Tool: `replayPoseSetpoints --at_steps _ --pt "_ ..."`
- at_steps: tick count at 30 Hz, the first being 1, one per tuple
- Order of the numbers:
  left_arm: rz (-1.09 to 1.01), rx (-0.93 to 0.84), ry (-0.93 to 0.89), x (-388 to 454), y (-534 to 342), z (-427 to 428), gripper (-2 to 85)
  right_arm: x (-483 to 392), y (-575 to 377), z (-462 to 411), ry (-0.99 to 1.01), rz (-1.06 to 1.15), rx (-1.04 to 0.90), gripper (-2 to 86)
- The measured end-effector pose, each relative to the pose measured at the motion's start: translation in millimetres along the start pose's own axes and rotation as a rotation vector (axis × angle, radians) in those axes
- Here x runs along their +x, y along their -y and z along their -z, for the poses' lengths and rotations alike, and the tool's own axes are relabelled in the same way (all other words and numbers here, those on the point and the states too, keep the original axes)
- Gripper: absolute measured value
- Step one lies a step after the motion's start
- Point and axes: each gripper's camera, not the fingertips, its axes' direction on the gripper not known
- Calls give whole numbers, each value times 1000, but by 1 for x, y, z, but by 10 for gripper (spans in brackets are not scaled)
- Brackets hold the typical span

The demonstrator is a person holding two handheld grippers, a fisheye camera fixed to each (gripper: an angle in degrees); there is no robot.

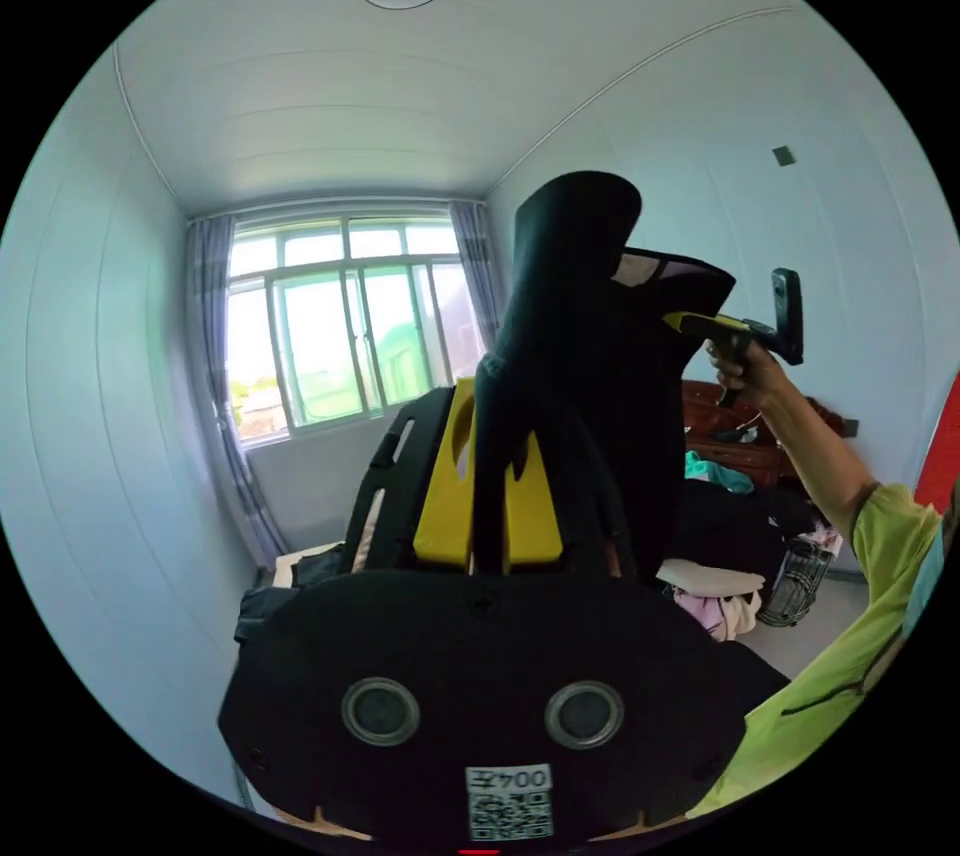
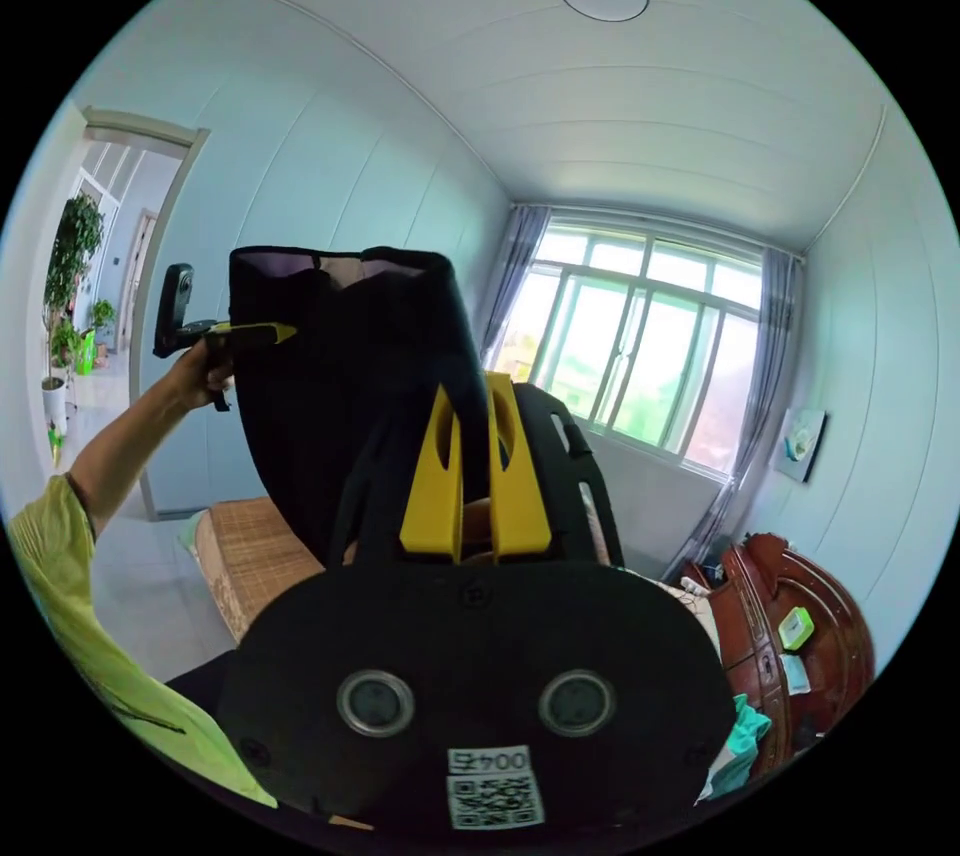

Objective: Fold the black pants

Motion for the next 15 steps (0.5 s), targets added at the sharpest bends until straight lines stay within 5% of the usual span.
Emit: replayPoseSetpoints --at_steps 7,15 --pt "146 -122 111 -1 -38 11 -3 -48 -20 -48 167 -18 -71 35" --pt "120 -97 539 -24 -92 52 -3 -124 -23 -157 401 -238 -140 35"
